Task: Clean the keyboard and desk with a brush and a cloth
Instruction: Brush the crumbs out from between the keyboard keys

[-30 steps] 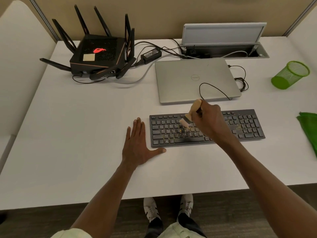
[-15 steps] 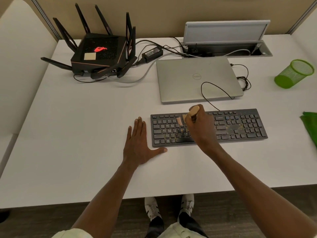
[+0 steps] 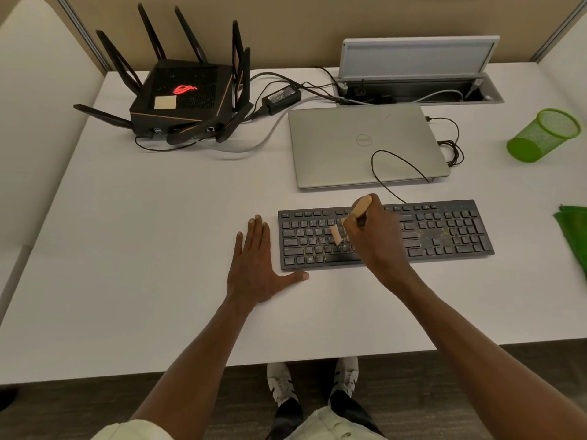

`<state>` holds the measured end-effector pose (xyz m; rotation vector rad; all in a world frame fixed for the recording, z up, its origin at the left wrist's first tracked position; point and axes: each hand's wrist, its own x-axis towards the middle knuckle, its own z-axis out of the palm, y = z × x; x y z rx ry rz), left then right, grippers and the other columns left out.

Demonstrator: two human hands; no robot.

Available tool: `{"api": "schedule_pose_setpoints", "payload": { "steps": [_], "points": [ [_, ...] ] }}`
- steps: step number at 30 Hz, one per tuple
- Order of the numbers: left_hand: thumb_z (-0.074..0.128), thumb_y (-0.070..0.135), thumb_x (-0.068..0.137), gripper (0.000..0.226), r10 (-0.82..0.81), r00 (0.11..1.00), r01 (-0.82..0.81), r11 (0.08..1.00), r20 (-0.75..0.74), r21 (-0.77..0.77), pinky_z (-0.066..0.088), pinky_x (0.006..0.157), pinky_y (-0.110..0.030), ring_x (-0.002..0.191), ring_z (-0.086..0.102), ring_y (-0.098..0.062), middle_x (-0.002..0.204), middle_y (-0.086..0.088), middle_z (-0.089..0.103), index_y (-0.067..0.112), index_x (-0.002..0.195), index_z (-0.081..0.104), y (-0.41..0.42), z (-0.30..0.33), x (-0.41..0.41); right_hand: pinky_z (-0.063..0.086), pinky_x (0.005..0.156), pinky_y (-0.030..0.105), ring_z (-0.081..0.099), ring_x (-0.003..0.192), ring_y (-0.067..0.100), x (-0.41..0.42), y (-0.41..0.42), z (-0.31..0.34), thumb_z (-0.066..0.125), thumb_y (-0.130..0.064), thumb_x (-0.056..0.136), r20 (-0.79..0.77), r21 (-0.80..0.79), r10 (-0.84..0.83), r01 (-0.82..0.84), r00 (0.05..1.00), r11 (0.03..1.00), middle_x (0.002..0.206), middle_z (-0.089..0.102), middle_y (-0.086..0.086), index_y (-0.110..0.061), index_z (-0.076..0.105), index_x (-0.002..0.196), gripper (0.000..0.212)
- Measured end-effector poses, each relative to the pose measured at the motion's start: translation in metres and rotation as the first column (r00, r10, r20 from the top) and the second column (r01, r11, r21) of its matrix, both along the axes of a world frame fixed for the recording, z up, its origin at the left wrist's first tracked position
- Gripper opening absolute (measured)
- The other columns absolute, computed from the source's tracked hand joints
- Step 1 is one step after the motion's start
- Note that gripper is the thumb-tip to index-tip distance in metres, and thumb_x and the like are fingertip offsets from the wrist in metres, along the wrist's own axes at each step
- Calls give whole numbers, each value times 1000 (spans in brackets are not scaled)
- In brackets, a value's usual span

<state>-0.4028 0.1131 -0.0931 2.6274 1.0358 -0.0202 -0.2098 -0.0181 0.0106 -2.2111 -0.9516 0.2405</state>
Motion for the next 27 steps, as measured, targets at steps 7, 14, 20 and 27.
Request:
{"api": "schedule_pose_setpoints", "payload": {
  "steps": [7,14,20,27],
  "points": [
    [19,109,59,148,1,1000,-1,1000,-6,2,-6,128,-44,156,-19,-19,169,-9,-16,4,162,1,0,0,0,53,51,35,61,58,13,2,9,3,51,-18,98,62,-49,59,-56,996,997,71,62,1,-10,51,101,8],
    [23,109,61,146,-3,1000,3,1000,9,3,-8,127,-41,157,-16,-20,170,-10,-14,4,162,2,0,0,0,41,43,17,59,54,4,9,15,11,48,-22,101,85,-58,114,-109,990,992,69,63,-1,-11,52,103,12],
    [24,108,62,146,2,1000,-2,1000,5,0,-7,127,-42,156,-17,-19,170,-10,-15,4,162,3,0,0,0,44,46,19,59,53,10,9,8,11,50,-21,99,97,-149,197,-182,975,972,70,64,4,-4,52,105,17],
    [26,107,63,145,2,1000,-2,1000,0,14,-7,127,-43,157,-16,-19,169,-9,-15,4,162,3,0,-1,0,40,45,16,52,49,-2,6,14,17,42,-22,104,98,-112,272,-261,957,959,65,62,-1,-10,51,100,16]
  ]
}}
